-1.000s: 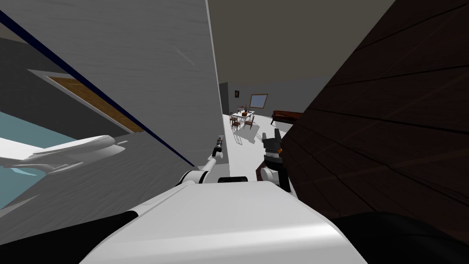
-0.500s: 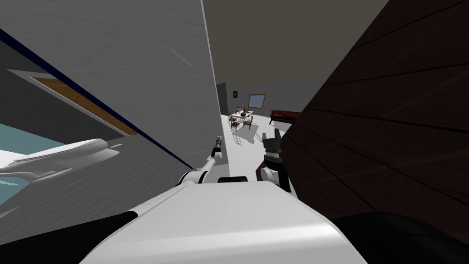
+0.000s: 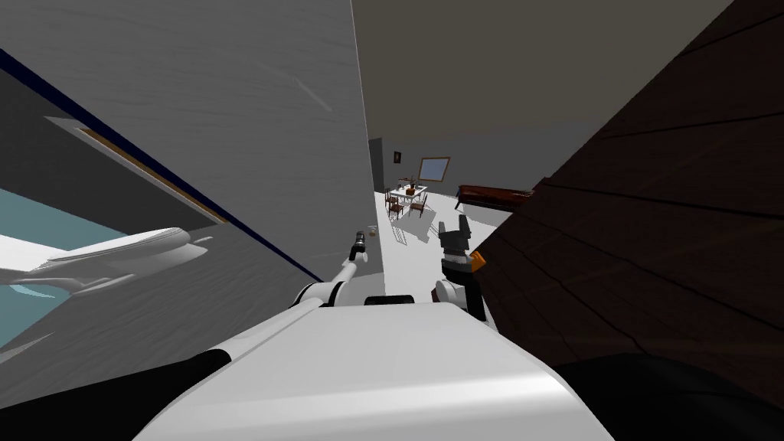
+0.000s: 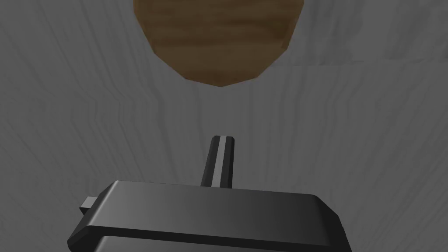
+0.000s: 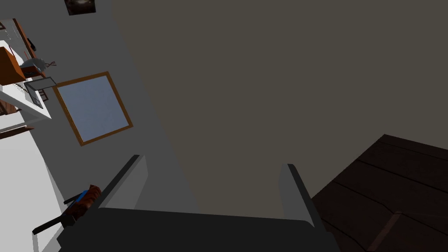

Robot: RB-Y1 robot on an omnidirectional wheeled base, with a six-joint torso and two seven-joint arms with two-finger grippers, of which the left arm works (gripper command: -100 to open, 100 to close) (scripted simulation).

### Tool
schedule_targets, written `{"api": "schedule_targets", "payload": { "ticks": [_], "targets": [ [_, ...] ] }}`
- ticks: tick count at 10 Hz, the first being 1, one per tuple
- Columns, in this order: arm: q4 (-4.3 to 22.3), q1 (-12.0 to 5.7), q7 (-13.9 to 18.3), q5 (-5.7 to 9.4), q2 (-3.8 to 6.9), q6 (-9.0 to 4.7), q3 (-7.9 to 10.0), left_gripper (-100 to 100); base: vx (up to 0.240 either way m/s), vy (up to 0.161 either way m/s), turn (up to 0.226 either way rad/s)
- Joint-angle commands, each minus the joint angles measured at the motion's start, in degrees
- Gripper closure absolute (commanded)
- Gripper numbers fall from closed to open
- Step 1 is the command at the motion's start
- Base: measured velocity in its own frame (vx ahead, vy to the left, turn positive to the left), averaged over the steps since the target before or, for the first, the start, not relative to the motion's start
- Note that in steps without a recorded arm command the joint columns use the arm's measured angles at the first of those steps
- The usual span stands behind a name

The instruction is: Push the door open

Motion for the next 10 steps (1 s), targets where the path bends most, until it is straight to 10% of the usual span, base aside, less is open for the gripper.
{"api": "schedule_targets", "payload": {
  "ticks": [1,10],
  "targets": [
    [-0.4,0.19,1.0,-0.27,0.63,0.61,-1.48,-100,0.029,0.097,0.291],
    [-1.4,0.34,4.4,-1.21,-1.55,2.19,-7.1,-100,-0.048,0.0,0.145]
  ]
}}
